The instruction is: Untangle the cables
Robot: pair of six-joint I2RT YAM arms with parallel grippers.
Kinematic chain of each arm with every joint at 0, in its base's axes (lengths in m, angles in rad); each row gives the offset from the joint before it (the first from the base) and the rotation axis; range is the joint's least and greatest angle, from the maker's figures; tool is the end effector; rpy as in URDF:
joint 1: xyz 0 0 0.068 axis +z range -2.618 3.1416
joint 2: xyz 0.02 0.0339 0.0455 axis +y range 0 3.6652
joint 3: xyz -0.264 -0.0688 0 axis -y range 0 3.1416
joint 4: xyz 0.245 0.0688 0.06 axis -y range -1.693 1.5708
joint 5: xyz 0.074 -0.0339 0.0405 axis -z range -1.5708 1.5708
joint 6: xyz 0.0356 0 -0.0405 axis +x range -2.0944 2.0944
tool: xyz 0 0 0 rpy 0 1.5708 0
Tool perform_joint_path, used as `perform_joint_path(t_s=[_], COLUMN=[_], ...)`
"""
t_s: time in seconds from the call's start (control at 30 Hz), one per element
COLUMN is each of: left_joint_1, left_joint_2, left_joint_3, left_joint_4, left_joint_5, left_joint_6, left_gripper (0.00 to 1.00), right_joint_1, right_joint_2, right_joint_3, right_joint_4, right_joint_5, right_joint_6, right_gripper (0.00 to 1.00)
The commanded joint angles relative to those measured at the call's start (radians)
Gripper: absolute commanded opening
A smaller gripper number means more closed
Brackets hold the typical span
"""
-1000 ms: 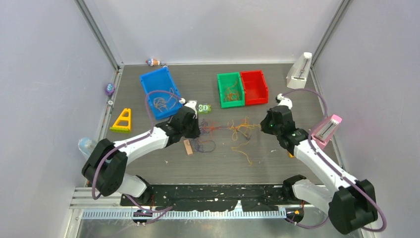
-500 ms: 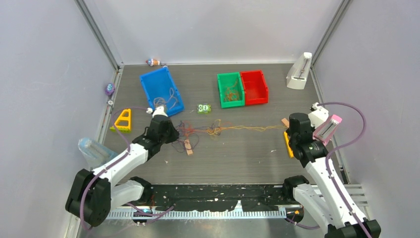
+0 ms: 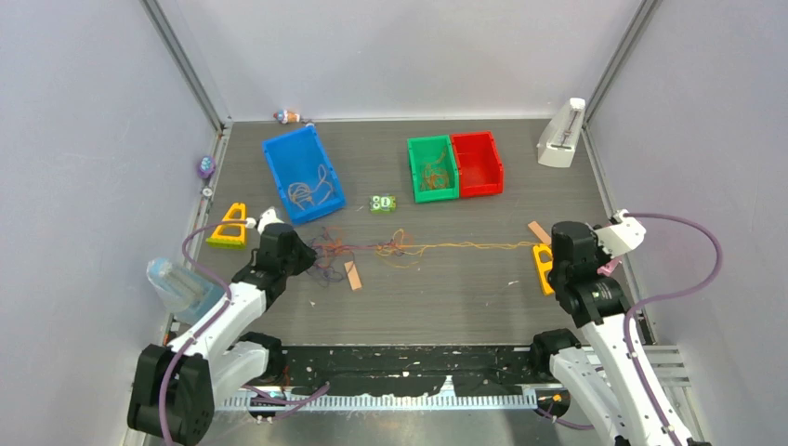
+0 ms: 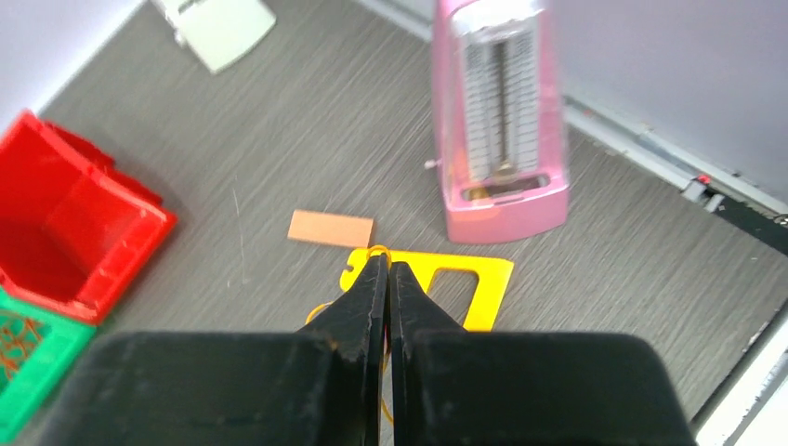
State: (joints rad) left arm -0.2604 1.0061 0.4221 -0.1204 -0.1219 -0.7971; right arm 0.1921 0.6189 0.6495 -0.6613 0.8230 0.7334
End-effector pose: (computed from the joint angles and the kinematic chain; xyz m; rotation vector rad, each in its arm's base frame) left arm 0.1939 -0.0472 0.1807 -0.6733 2.2032 -0.4159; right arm 0.1300 -0.0013 0.2762 0.9380 1.7636 -0.3193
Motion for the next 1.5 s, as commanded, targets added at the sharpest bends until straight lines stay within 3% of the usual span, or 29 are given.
perform_joint_path(t_s=[0.0,0.17,0.27,0.4,0.53,0.67,0.77,0.8,0.87,0.9,0.93,1.17,1.33,1.47], left_joint_1=[0.056,0.120,0.229,0.353,0.366,0.344,0.281,0.256,0.210,0.195,0.184,0.171,0.171,0.172], left_joint_2=[-0.080,-0.143,-0.160,-0.189,-0.223,-0.232,-0.226,-0.233,-0.251,-0.260,-0.268,-0.240,-0.212,-0.224], left_joint_3=[-0.045,-0.069,-0.087,-0.105,-0.105,-0.102,-0.063,-0.059,-0.056,-0.055,-0.055,-0.060,-0.064,-0.059], left_joint_4=[-0.007,-0.034,-0.031,-0.028,-0.024,0.053,0.012,0.005,-0.004,-0.003,-0.004,0.031,0.053,0.043], left_joint_5=[-0.057,-0.073,-0.010,0.046,0.052,0.186,0.169,0.146,0.114,0.093,0.083,0.103,0.118,0.117], left_joint_6=[-0.039,-0.049,-0.060,-0.059,-0.055,0.024,0.075,0.084,0.101,0.108,0.114,0.120,0.122,0.134], left_gripper=[0.00,0.00,0.00,0.00,0.00,0.00,0.00,0.00,0.00,0.00,0.00,0.00,0.00,0.00], right_joint_1=[-0.013,-0.014,-0.015,-0.014,-0.014,-0.015,-0.014,-0.014,-0.014,-0.014,-0.014,0.032,0.308,0.435], right_joint_2=[-0.082,-0.092,-0.120,-0.166,-0.163,-0.142,-0.093,-0.080,-0.014,0.003,0.041,0.202,0.364,0.624], right_joint_3=[0.070,0.085,0.083,0.059,0.048,0.002,-0.018,-0.026,-0.031,-0.029,-0.028,-0.035,-0.010,0.171], right_joint_4=[-0.053,-0.067,-0.144,-0.134,-0.084,0.148,0.237,0.247,0.256,0.259,0.271,0.329,0.450,0.415], right_joint_5=[0.234,0.270,0.318,0.332,0.280,-0.021,-0.291,-0.327,-0.401,-0.462,-0.555,-0.787,-0.796,-0.865], right_joint_6=[0.068,0.077,0.194,0.221,0.165,-0.116,-0.225,-0.245,-0.254,-0.271,-0.314,-0.286,-0.309,-0.428], right_gripper=[0.05,0.05,0.05,0.05,0.05,0.05,0.07,0.10,0.54,0.92,0.98,0.95,0.95,0.95])
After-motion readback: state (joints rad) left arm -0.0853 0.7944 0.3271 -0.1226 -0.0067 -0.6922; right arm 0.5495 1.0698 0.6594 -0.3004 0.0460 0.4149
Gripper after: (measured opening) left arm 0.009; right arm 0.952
